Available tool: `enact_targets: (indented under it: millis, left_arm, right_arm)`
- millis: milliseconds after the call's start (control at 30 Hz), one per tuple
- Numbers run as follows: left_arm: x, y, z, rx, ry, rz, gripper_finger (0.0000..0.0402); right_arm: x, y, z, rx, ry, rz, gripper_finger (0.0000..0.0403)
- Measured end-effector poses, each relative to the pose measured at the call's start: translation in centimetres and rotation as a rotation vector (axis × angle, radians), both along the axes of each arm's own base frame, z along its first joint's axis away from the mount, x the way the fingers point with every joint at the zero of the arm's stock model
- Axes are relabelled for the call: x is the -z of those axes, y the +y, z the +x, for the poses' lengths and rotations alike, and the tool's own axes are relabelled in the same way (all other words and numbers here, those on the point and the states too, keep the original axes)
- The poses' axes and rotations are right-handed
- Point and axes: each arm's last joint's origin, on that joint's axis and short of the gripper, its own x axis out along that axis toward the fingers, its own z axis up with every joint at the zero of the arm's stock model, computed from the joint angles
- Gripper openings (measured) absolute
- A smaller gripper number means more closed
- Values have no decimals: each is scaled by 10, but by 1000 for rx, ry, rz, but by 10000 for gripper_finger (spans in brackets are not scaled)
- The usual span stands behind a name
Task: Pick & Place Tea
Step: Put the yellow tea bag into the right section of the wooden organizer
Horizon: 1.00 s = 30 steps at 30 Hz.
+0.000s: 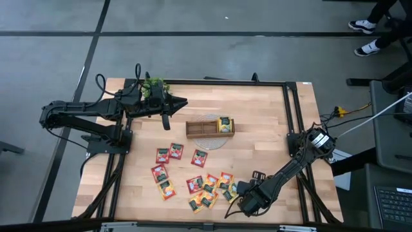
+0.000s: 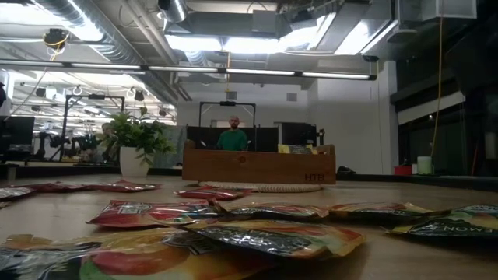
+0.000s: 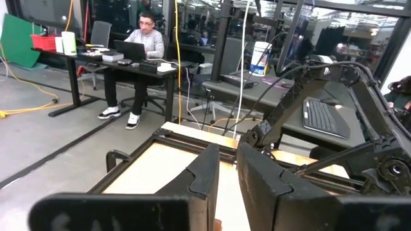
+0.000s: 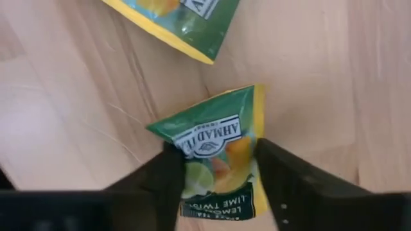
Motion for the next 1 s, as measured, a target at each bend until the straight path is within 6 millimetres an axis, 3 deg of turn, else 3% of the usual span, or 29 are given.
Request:
enact_targets:
  millis: [167, 367, 733, 1000]
  left_arm:
    - [0, 0, 0, 0, -1, -3, 56]
    - [0, 0, 0, 0, -4, -7, 52]
    - [-3, -2, 1, 82, -58, -87, 54]
    - [0, -4, 7, 152, -63, -182, 55]
  right_arm:
    - [1, 0, 0, 0, 2, 3, 93]
    - [-7, 4, 4, -27, 4, 2, 41]
    - [-56, 3, 28, -111, -62, -126, 55]
    - [-110, -19, 57, -196, -159, -286, 38]
